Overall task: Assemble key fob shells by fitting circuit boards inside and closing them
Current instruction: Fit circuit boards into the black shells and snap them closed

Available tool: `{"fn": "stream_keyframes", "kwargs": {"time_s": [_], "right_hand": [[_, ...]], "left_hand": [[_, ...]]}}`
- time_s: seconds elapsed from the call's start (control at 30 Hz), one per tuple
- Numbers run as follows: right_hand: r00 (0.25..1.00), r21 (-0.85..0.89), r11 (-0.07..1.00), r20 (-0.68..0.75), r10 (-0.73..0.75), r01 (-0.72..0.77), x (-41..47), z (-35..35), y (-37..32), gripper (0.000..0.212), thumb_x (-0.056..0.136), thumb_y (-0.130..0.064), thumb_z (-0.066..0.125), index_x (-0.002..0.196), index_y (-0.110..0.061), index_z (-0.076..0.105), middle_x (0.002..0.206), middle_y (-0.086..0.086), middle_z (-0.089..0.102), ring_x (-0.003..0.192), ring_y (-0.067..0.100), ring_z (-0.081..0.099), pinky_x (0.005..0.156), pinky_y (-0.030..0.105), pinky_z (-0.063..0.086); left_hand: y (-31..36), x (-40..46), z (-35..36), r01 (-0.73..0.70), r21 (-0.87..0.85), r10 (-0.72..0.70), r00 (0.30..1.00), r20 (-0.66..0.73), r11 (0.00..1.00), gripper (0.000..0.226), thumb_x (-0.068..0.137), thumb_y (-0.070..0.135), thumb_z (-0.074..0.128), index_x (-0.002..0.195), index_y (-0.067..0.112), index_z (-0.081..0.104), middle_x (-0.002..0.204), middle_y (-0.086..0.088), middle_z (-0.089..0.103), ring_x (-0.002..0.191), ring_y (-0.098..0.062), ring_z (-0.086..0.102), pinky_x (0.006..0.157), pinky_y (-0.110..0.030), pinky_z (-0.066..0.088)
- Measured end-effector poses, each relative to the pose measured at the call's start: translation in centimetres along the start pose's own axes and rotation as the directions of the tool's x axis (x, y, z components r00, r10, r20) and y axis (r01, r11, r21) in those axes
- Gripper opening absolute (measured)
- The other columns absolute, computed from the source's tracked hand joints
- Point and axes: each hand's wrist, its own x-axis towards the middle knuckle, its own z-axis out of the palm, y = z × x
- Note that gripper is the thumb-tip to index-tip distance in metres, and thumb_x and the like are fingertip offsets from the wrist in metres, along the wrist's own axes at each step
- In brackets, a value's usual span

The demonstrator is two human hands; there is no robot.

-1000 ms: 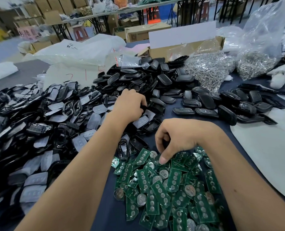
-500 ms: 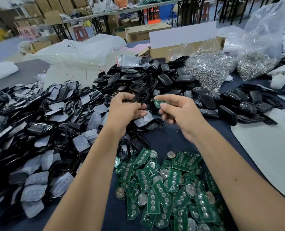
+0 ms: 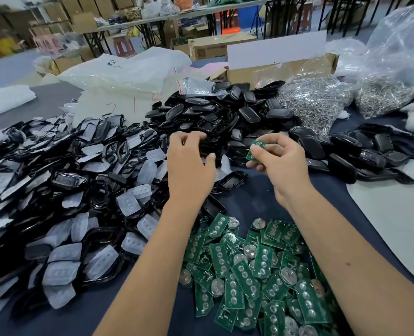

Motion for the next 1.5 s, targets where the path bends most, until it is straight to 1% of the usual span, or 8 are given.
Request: {"fn": "stream_keyframes", "kwargs": {"time_s": [0.17, 0.27, 0.43, 0.57, 0.7, 0.9, 1.2, 1.5], "right_hand": [[0.999, 0.053, 0.998, -0.045, -0.014, 0.016, 0.2, 0.1, 0.1, 0.012, 0.091, 0.001, 0.076, 0.098, -0.008, 0.074, 0.070, 0.003, 0.069, 0.061, 0.020, 0.073, 0.056, 0.021, 0.053], [0.997, 0.121, 0.992, -0.066, 0.031, -0.023, 0.2, 0.1, 0.0, 0.012, 0.088, 0.001, 0.079, 0.097, -0.004, 0.073, 0.069, 0.004, 0.073, 0.061, 0.023, 0.075, 0.055, 0.022, 0.054], [0.987, 0.217, 0.969, -0.086, 0.138, -0.116, 0.2, -0.1, -0.2, 0.015, 0.087, 0.001, 0.080, 0.095, 0.002, 0.067, 0.085, 0.021, 0.071, 0.063, 0.033, 0.076, 0.054, 0.028, 0.059], [0.992, 0.172, 0.980, -0.063, 0.113, -0.101, 0.0, 0.1, -0.1, 0.014, 0.086, 0.003, 0.081, 0.088, 0.003, 0.067, 0.082, 0.027, 0.066, 0.059, 0.037, 0.074, 0.055, 0.033, 0.061], [0.995, 0.167, 0.982, -0.021, 0.095, -0.090, -0.6, 1.1, 0.1, 0.015, 0.086, 0.001, 0.082, 0.089, 0.003, 0.067, 0.078, 0.026, 0.066, 0.061, 0.039, 0.073, 0.057, 0.033, 0.061], [0.999, 0.045, 0.999, -0.040, 0.005, -0.003, -1.2, 1.8, 0.5, 0.016, 0.084, -0.013, 0.087, 0.084, -0.009, 0.072, 0.068, 0.002, 0.074, 0.054, 0.011, 0.064, 0.053, 0.017, 0.048], [0.998, 0.043, 0.998, 0.041, -0.053, 0.051, -2.0, 2.7, 1.0, 0.010, 0.085, -0.004, 0.084, 0.087, -0.004, 0.075, 0.075, 0.012, 0.078, 0.070, 0.029, 0.079, 0.064, 0.026, 0.061], [0.990, -0.130, 0.987, 0.117, -0.080, 0.095, -2.5, 3.4, 0.9, 0.016, 0.082, -0.008, 0.088, 0.089, -0.003, 0.075, 0.070, 0.010, 0.077, 0.062, 0.026, 0.077, 0.058, 0.028, 0.062]], "left_hand": [[1.7, 0.3, 1.4, -0.310, 0.198, 0.204, 0.883, 0.422, 0.930, 0.034, 0.086, 0.043, 0.078, 0.116, 0.028, 0.071, 0.103, 0.001, 0.054, 0.108, -0.025, 0.044, 0.097, -0.037, 0.040], [2.4, 0.3, 1.6, -0.344, 0.211, 0.199, 0.840, 0.506, 0.915, 0.027, 0.087, 0.038, 0.080, 0.104, 0.023, 0.067, 0.100, 0.000, 0.054, 0.106, -0.026, 0.046, 0.092, -0.045, 0.045], [2.1, 0.5, 1.2, -0.143, 0.001, 0.131, 0.915, 0.382, 0.990, 0.020, 0.089, 0.022, 0.078, 0.093, 0.017, 0.059, 0.078, 0.004, 0.059, 0.073, -0.017, 0.055, 0.067, -0.034, 0.044], [1.1, 0.0, 0.4, 0.012, -0.100, 0.015, 0.964, 0.264, 0.995, 0.003, 0.100, 0.021, 0.060, 0.102, 0.022, 0.059, 0.068, 0.005, 0.058, 0.060, -0.007, 0.054, 0.057, -0.021, 0.041], [-0.3, -0.6, -0.5, 0.156, -0.160, -0.123, 0.973, 0.196, 0.975, 0.018, 0.099, 0.019, 0.056, 0.087, 0.023, 0.069, 0.070, 0.007, 0.065, 0.055, -0.005, 0.052, 0.051, -0.016, 0.039], [-1.1, -1.6, -0.6, 0.475, -0.481, -0.390, 0.880, 0.271, 0.737, 0.012, 0.096, 0.011, 0.068, 0.084, 0.009, 0.068, 0.080, -0.012, 0.076, 0.060, -0.023, 0.075, 0.063, -0.034, 0.062], [-1.0, -1.5, -0.8, 0.558, -0.653, -0.446, 0.822, 0.354, 0.512, 0.020, 0.100, -0.002, 0.057, 0.087, 0.002, 0.072, 0.097, -0.020, 0.075, 0.074, -0.034, 0.078, 0.063, -0.027, 0.062], [-1.2, -1.7, -0.9, 0.533, -0.618, -0.407, 0.845, 0.347, 0.578, 0.021, 0.099, 0.000, 0.061, 0.087, 0.006, 0.078, 0.099, -0.017, 0.073, 0.076, -0.028, 0.078, 0.068, -0.030, 0.063]]}}
